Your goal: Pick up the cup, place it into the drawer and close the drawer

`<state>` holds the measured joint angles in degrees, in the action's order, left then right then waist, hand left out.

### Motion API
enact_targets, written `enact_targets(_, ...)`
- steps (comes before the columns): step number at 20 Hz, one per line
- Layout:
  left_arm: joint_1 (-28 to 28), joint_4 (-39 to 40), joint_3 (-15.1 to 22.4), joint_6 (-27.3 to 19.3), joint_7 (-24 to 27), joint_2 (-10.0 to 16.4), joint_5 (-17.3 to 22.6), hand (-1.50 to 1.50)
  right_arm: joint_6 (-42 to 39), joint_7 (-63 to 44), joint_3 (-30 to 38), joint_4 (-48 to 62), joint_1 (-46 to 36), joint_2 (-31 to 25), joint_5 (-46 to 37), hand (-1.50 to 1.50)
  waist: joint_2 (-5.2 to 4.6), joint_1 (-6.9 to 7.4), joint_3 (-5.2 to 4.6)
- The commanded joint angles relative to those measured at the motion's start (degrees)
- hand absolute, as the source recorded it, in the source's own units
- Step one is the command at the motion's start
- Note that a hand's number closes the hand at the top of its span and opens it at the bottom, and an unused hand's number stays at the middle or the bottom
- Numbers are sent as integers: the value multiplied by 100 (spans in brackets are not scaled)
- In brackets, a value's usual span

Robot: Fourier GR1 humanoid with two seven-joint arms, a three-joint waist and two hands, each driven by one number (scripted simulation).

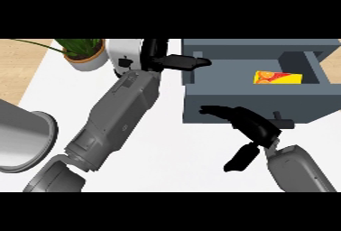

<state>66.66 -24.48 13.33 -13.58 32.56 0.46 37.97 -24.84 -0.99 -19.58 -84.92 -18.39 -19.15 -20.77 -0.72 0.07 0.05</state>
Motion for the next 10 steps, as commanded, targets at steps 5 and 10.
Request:
enact_targets(5, -596, -541, -55, 215, -8, 241, 18, -150, 684, 842, -92, 3023, -1195, 478, -985, 150, 20, 412, 6)
enact_targets(10, -1064, -929, -27, 699, -107, 642, 48, -150, 1203, 2098, 590, 4246, -1834, 274, -831, 150, -17, 539, 16)
